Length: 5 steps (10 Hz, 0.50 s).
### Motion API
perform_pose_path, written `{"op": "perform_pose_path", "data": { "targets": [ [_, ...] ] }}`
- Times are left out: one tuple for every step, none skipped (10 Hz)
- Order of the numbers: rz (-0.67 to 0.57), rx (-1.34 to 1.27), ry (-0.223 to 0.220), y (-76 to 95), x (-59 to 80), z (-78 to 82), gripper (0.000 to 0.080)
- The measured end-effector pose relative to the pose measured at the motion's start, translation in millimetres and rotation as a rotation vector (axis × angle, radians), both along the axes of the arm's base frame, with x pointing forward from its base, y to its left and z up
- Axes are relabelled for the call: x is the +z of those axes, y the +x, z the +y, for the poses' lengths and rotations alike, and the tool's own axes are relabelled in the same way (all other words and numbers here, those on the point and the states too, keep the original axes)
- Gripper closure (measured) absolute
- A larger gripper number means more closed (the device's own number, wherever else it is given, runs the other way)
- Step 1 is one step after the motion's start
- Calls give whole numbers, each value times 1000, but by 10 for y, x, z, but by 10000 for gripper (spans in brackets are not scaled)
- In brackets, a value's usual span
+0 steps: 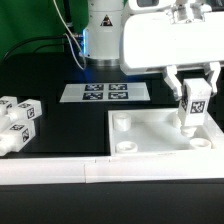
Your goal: Assemble one leg
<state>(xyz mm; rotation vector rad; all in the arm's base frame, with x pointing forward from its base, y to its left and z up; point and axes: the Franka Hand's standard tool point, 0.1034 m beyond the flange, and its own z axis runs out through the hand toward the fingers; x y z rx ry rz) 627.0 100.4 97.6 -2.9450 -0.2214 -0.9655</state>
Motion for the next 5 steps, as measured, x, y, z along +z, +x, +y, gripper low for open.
{"op": "perform_pose_path", "data": {
  "targets": [
    [6, 5, 2, 19, 1, 38, 514],
    [0, 12, 6, 80, 56, 101, 514],
    [-7, 13, 8, 123, 71, 119, 514],
    [-6, 13, 8, 134, 32, 123, 514],
    [0, 14, 7, 132, -23, 130, 514]
  ]
}}
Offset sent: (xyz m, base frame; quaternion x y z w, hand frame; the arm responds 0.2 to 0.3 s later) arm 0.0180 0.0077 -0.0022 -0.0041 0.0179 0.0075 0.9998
